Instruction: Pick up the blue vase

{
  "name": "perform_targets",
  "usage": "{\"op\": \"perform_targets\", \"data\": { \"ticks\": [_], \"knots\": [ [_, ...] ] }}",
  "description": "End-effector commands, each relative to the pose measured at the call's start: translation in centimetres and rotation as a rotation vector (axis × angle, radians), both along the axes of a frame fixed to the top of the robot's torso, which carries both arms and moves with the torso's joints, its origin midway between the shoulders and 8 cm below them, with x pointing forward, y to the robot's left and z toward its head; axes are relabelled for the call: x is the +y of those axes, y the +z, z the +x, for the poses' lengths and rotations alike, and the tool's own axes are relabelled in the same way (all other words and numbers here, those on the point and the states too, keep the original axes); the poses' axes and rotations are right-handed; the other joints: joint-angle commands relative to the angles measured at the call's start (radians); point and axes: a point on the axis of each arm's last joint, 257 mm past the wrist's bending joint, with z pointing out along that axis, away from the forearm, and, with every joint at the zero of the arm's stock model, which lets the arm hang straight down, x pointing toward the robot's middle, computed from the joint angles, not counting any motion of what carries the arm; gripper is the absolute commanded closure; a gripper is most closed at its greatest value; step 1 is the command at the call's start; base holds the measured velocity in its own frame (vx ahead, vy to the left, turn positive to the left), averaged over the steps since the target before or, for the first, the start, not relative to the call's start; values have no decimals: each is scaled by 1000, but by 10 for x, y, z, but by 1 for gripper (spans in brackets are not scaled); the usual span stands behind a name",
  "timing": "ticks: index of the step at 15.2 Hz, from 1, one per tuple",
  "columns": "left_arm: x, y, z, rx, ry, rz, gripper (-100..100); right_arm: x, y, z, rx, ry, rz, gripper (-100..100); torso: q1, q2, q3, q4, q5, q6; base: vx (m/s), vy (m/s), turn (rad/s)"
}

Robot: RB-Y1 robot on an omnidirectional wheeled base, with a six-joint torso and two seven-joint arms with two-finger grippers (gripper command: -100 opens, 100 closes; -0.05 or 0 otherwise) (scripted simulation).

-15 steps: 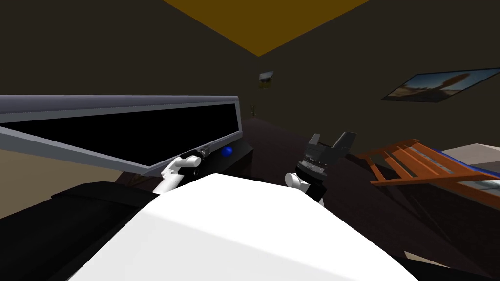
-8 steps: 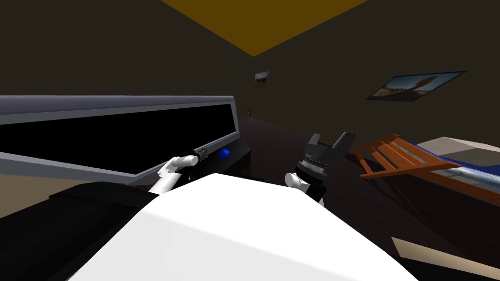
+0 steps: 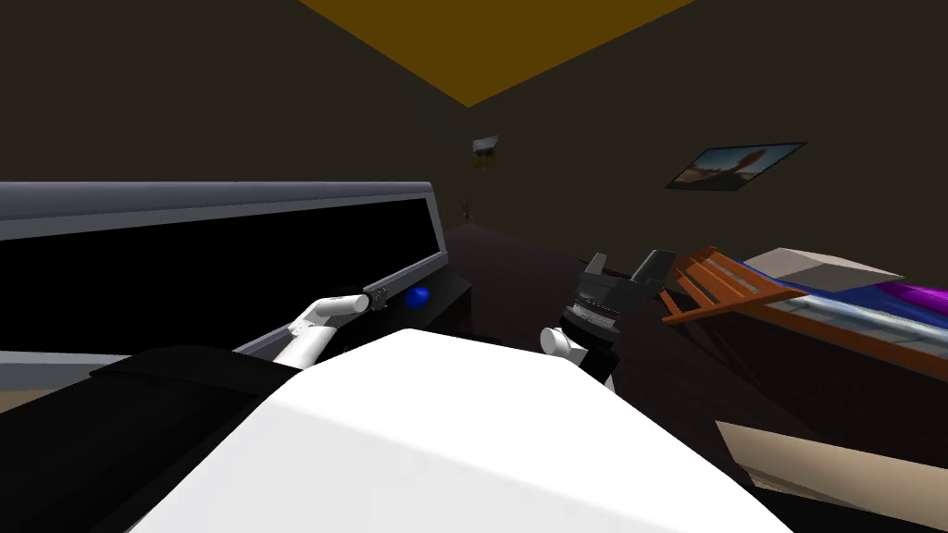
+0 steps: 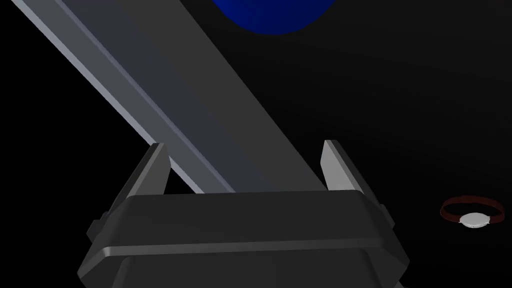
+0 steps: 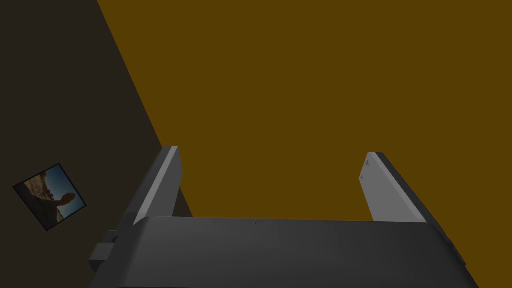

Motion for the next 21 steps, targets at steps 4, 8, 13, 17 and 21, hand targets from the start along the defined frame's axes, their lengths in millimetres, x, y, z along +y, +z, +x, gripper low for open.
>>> {"op": "perform_targets", "data": {
  "ticks": [4,8,13,17,21],
  "knots": [
    [7,-15,-23,80,53,-61,-100,0,0,0,0,0,0,0,0,0,0,0,0,0,49,4,-99],
    [11,-30,-50,163,121,-144,-100,0,0,0,0,0,0,0,1,-1,0,0,0,0,69,9,-168],
    [9,-43,-75,236,183,-228,-100,0,0,0,0,0,0,0,0,0,0,0,0,0,59,5,-125],
    [5,-52,-97,298,239,-306,-100,0,0,0,0,0,0,0,1,0,0,0,0,-1,60,12,-127],
    [1,-57,-115,350,286,-373,-100,0,0,0,0,0,0,0,0,0,0,0,0,0,62,8,-142]
  ]
}}
